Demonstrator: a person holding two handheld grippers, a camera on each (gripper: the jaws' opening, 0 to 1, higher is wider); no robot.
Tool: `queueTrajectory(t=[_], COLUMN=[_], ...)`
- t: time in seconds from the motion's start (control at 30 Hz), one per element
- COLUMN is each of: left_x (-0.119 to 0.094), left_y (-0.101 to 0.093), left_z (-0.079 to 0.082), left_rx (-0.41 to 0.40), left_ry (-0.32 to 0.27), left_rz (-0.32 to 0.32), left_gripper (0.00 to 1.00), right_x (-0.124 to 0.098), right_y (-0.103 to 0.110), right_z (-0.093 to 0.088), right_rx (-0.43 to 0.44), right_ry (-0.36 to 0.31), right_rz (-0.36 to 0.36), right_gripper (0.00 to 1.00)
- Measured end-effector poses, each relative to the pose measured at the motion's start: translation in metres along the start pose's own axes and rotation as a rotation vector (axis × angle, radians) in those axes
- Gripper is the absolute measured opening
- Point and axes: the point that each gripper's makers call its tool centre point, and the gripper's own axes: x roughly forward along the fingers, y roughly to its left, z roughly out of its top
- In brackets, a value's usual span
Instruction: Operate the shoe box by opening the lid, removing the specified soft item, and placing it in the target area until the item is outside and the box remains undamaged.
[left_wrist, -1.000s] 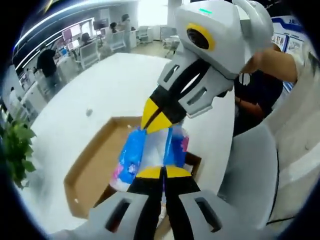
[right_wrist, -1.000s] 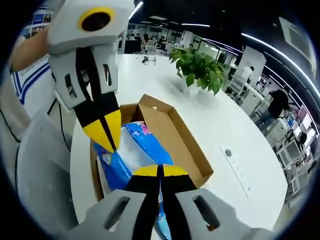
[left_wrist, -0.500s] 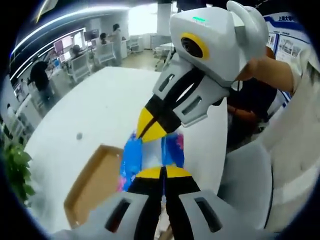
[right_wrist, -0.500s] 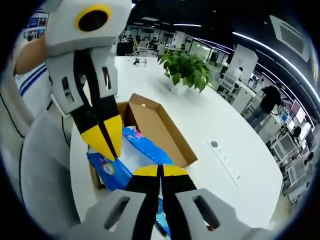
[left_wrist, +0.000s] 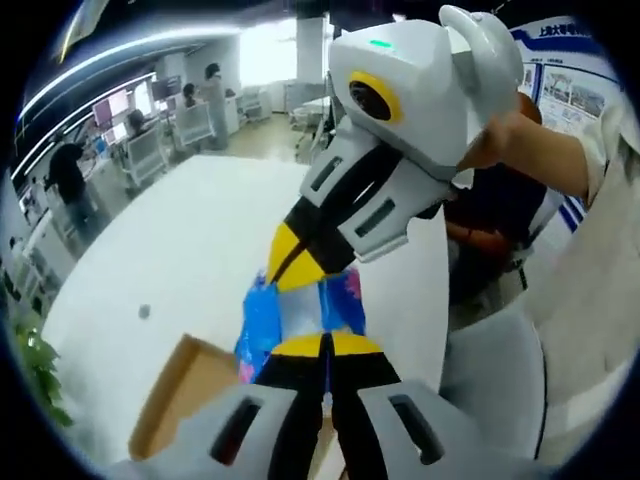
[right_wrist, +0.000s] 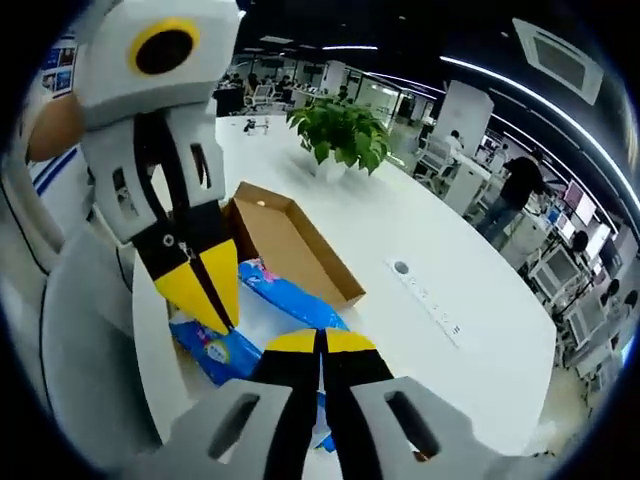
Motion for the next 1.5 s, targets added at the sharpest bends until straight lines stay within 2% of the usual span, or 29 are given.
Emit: queueTrajectory(t=[0.33,0.57,0.77,1.23,1.5], left_x=[0.024,0.046,0.062,0.113,0.136], left_y=[-0.004,-0.006,-0.005,-0.008,-0.008], left_z=[0.021,0.031,0.038,0.048,0.052], left_rx=[0.034,0.052,0.056,0.069,0.065], left_ry=[-0.006,-0.002,0.001,0.012,0.020], left_rz=[-0.024,-0.044,-0.058,-0.106,-0.136], left_gripper=[0.00,0.00,0.00,0.00,0.00], right_x=[-0.013,-0.022,-0.026,-0.030,-0.033], right_y=[-0.022,-0.037,-0.047,-0.074,-0.089], right_z=[-0.020,-0.040,-0.056,-0.105,-0.124], right_rx=[0.039,0.065,0.082,0.129,0.138], right_ry=[0.007,0.021,0.038,0.093,0.114], right_rz=[-0.034,-0.059,-0.072,-0.110,-0.127], right_gripper=[0.00,0.00,0.00,0.00,0.00])
